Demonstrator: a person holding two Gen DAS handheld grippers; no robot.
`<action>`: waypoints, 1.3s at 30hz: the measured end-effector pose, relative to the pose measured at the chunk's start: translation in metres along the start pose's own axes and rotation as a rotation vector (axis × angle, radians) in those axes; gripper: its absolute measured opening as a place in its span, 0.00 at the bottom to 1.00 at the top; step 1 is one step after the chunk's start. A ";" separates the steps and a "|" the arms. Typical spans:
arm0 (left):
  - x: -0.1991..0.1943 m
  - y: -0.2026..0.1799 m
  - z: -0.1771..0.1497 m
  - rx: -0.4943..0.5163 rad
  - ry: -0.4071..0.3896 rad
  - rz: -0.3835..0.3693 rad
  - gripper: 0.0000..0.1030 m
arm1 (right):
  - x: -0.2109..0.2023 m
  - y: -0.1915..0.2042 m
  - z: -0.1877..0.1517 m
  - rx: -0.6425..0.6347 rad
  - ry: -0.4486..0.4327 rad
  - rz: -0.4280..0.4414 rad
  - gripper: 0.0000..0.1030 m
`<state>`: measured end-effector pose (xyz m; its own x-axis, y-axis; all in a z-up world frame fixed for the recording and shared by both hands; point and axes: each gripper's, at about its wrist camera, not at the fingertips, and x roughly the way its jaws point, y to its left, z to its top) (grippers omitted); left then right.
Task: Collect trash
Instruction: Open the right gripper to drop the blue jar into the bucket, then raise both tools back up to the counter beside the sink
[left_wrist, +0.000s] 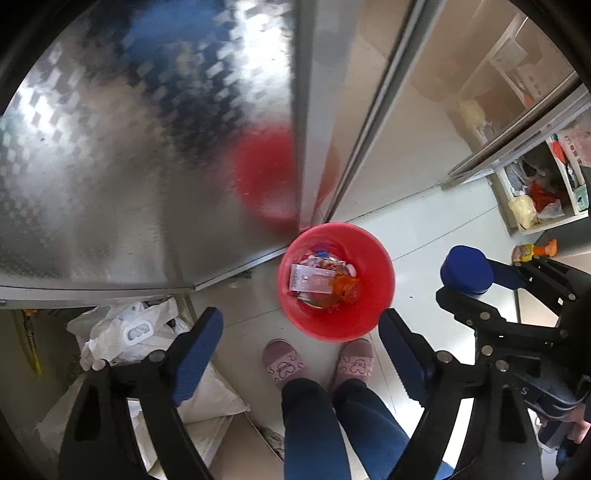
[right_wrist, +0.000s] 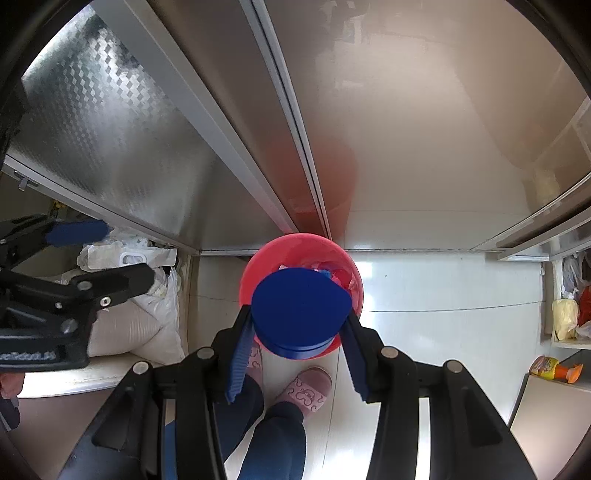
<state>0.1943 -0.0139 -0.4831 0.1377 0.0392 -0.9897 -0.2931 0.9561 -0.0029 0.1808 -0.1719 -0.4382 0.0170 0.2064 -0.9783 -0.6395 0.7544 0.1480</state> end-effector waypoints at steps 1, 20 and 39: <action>-0.001 0.001 -0.001 0.000 0.001 0.005 0.83 | 0.001 0.001 0.000 -0.004 0.002 -0.001 0.42; 0.002 0.041 -0.012 -0.099 0.015 0.034 1.00 | 0.028 0.028 0.008 -0.071 0.026 0.028 0.42; -0.006 0.049 -0.022 -0.132 0.004 0.047 1.00 | 0.021 0.026 0.009 -0.062 0.009 0.013 0.99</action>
<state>0.1586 0.0259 -0.4800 0.1167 0.0817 -0.9898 -0.4210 0.9067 0.0252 0.1707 -0.1424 -0.4534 0.0014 0.2102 -0.9777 -0.6863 0.7112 0.1519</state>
